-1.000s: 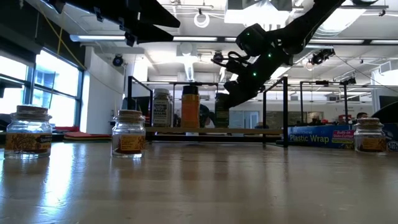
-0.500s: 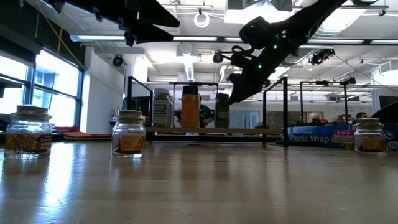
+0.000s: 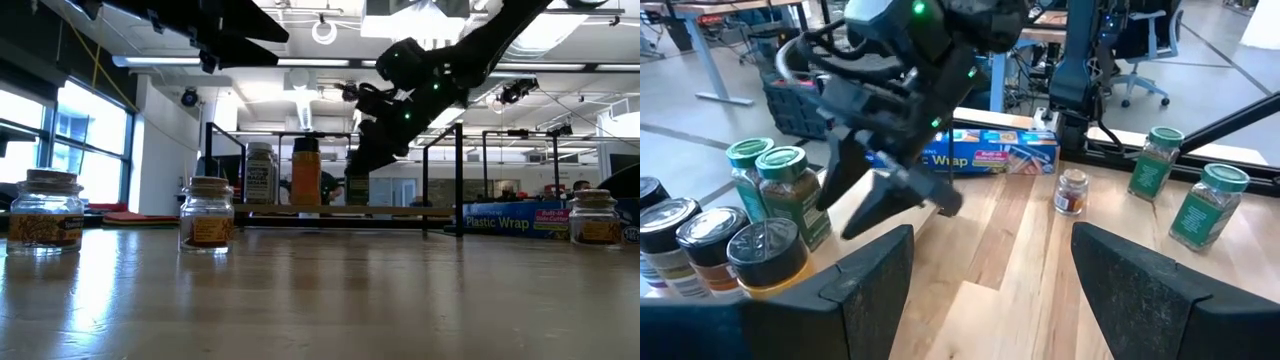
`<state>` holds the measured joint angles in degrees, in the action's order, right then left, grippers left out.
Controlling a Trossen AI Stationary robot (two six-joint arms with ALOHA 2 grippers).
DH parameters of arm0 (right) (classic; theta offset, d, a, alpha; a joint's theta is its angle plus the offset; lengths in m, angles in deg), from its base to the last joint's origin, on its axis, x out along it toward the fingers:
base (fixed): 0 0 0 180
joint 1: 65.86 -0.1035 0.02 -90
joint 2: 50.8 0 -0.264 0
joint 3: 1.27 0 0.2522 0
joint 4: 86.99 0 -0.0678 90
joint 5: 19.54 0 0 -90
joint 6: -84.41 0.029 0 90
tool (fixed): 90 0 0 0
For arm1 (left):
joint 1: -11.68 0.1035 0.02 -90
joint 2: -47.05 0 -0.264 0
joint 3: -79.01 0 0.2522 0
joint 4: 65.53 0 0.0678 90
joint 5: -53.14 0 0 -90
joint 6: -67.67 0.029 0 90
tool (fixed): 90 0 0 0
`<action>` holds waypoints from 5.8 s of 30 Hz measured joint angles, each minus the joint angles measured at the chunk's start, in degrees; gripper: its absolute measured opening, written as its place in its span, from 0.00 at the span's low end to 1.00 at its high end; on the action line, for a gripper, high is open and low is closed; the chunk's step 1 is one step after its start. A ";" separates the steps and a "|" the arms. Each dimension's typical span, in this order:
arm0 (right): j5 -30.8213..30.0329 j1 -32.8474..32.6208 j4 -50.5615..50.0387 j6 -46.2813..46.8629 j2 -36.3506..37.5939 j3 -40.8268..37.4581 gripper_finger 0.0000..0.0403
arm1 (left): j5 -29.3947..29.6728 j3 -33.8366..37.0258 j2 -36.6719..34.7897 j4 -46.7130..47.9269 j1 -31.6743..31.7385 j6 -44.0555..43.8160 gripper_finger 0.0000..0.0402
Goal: Shelf spices
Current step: Put the green seasoning bottle on the shelf aligned with the other green seasoning bottle, then adjust the green seasoning bottles on the shelf, then put the green seasoning bottle on the shelf aligned with the other green seasoning bottles
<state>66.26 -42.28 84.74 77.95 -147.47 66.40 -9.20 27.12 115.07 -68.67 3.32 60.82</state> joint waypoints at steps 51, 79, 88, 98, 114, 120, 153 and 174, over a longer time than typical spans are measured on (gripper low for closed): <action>8.87 23.92 -33.96 -25.16 -12.07 36.83 0.56 | -0.02 0.00 0.00 0.41 0.04 0.00 0.67; 11.35 24.01 -42.46 -25.62 -14.38 40.92 0.56 | 0.00 0.00 0.00 0.37 0.04 0.00 0.67; 8.94 20.19 -58.80 -25.31 -9.35 40.74 0.56 | 0.00 0.00 0.00 0.36 0.02 0.00 0.67; 7.15 13.17 -50.91 -25.49 -9.50 30.02 0.52 | -0.02 0.00 0.01 0.34 -0.28 -0.10 0.67; 8.84 12.69 -44.57 -23.59 -9.46 28.68 0.48 | -0.02 0.00 0.02 0.34 -0.33 -0.41 0.67; 8.94 12.69 -43.26 -23.26 -9.46 28.68 0.48 | -0.02 0.00 0.01 0.34 -0.33 -0.44 0.67; -9.05 -27.86 -65.37 -0.46 18.65 24.88 0.48 | 0.14 0.00 0.02 0.78 -2.24 -0.03 0.67; 7.72 -63.97 -80.85 54.82 8.42 24.02 0.55 | -0.39 0.00 0.02 2.78 -2.67 -0.69 0.67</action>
<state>73.97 -106.25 3.89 132.77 -139.05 90.42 -9.59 27.12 115.10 -65.89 0.65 60.13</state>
